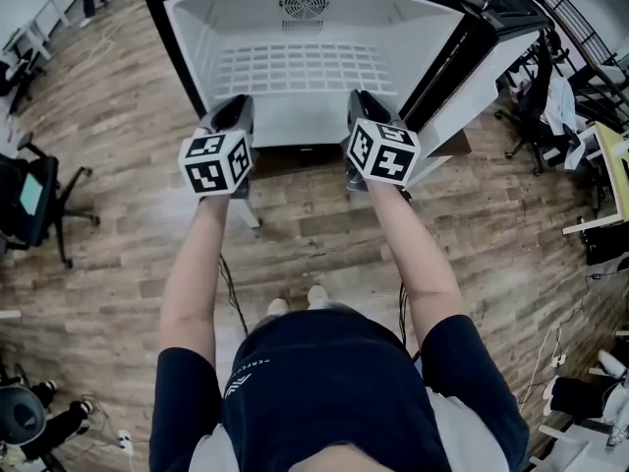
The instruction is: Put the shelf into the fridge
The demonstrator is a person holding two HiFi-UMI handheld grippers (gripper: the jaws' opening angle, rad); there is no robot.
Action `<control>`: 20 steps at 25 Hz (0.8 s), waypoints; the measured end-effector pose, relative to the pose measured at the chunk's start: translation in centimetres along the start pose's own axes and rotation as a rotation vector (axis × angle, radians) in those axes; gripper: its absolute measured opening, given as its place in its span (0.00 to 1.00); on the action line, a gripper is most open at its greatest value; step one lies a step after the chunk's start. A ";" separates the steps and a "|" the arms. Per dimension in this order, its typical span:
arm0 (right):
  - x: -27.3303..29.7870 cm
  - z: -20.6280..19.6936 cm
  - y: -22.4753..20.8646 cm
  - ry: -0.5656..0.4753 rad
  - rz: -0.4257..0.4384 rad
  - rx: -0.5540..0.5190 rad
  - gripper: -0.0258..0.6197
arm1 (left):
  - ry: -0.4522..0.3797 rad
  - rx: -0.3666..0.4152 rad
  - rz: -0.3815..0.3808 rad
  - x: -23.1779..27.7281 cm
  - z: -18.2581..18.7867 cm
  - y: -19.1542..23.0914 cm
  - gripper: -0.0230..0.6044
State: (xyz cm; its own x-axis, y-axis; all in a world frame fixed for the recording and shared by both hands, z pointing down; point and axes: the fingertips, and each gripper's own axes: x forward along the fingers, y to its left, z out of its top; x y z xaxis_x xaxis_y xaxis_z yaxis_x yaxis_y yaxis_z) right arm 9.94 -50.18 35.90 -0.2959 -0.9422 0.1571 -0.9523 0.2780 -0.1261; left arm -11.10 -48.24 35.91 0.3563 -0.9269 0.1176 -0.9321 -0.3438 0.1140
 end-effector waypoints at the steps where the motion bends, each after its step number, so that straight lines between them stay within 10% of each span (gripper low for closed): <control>1: 0.0 0.0 0.0 -0.001 0.015 0.000 0.13 | -0.003 -0.013 0.000 -0.1 0.1 0.0 0.13; 20: -7.1 0.6 1.1 -0.078 0.094 0.024 0.04 | -0.116 -0.141 -0.035 -6.1 1.8 -2.7 0.06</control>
State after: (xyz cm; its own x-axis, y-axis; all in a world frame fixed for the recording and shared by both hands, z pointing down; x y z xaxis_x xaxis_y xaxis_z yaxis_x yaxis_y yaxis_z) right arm 11.07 -43.29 34.08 -0.3765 -0.9240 0.0671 -0.9181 0.3624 -0.1607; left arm -10.84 -41.91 33.08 0.3709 -0.9287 -0.0029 -0.8980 -0.3595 0.2537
